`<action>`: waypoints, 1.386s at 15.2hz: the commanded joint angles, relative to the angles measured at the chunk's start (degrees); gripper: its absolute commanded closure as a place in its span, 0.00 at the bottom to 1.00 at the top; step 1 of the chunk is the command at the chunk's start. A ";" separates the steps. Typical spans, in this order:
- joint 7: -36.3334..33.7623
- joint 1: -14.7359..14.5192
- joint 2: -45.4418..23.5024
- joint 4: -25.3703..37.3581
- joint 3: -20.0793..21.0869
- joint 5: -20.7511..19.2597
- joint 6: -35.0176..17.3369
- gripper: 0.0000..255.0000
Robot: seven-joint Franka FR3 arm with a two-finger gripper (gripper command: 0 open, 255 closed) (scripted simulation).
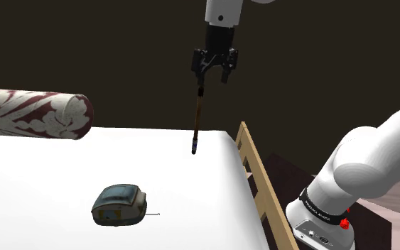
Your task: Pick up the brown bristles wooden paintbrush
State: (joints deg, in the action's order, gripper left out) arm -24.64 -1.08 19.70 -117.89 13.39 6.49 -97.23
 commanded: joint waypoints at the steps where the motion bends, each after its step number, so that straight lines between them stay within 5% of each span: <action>1: -2.59 -0.18 -4.05 3.54 1.55 -0.48 -0.49 0.00; 11: -2.85 -0.40 -4.91 -1.46 2.05 -0.46 -6.34 0.00; 12: -2.85 -0.39 -4.96 -1.41 2.05 -0.47 -6.34 1.00; 21: -2.85 -0.40 -4.92 -1.46 2.05 -0.46 -6.34 1.00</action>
State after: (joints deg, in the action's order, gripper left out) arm -27.49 -1.47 14.78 -119.31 15.43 6.01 -103.58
